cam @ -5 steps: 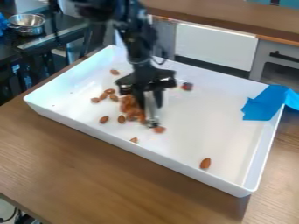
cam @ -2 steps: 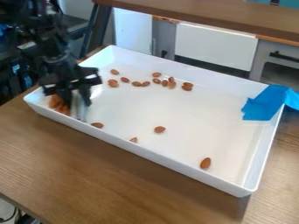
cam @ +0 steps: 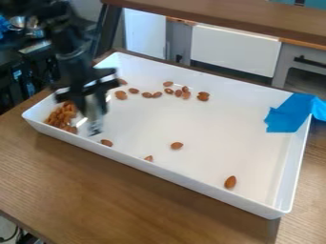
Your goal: Sweep into pile
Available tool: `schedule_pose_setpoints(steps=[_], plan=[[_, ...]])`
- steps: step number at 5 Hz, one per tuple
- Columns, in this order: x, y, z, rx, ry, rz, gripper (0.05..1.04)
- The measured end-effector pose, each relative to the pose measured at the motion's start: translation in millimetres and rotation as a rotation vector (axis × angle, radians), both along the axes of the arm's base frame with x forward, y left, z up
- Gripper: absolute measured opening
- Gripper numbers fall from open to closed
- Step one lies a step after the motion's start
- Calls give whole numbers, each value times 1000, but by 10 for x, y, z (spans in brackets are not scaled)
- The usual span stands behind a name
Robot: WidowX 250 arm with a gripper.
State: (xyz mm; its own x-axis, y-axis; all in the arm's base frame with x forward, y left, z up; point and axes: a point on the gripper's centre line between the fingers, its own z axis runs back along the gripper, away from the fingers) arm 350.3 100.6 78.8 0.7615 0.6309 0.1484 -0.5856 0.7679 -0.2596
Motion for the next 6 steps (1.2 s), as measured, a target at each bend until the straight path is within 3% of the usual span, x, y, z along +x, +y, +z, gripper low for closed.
schedule_pose_setpoints(steps=[1,2,3,5,6], plan=[[322,-575,306,-8,-41,-86,382],[479,-1044,363,16,-48,-176,382],[507,-1621,255,43,-27,-283,382],[536,-2404,11,80,11,-366,382],[504,-2520,0,92,8,-385,382]])
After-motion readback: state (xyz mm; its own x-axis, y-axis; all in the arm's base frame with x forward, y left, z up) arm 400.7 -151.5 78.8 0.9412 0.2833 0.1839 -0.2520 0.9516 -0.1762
